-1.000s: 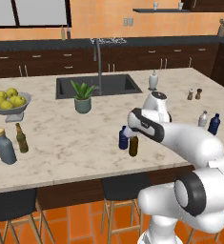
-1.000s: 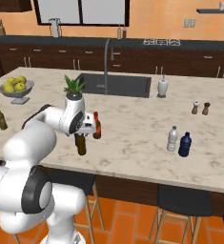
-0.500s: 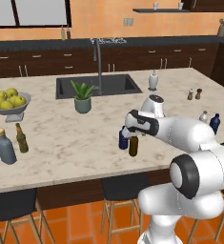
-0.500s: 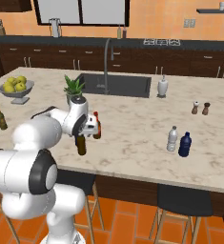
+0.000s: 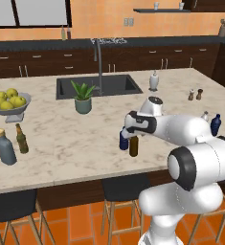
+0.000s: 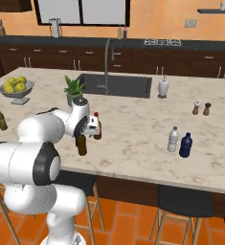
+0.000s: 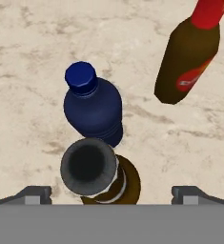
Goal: Move the plastic bottles in the middle to the plastics group, and the glass bottles in the middle to the glass group.
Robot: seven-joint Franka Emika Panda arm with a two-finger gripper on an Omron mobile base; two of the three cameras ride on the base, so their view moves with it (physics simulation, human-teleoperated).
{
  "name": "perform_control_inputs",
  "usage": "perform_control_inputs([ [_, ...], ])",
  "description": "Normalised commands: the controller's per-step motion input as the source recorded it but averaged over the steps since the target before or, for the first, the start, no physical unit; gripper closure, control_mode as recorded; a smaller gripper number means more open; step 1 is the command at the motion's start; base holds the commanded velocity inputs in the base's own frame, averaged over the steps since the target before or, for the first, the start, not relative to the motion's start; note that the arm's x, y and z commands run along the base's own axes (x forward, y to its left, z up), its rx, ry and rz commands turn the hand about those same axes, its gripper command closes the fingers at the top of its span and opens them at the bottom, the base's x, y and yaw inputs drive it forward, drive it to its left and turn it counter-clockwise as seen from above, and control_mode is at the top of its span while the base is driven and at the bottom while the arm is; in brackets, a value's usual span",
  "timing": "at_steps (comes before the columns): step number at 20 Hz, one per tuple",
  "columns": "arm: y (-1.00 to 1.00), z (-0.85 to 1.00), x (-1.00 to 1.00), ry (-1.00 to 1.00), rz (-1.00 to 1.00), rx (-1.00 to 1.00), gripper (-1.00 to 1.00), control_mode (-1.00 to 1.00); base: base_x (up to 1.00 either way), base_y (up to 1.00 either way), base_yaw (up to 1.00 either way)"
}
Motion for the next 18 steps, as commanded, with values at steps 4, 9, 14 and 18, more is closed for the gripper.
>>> perform_control_inputs([
  [4, 0.03, -0.09, 0.01, -0.12, 0.00, 0.00, -1.00, -1.00, 0.00, 0.00, 0.00],
  [9, 0.05, -0.08, 0.00, -0.17, 0.00, 0.00, -1.00, -1.00, 0.00, 0.00, 0.00],
  [14, 0.00, 0.00, 0.01, -0.10, 0.00, 0.01, -1.00, -1.00, 0.00, 0.00, 0.00],
  [18, 0.00, 0.00, 0.05, -0.03, 0.00, 0.06, -1.00, -1.00, 0.00, 0.00, 0.00],
])
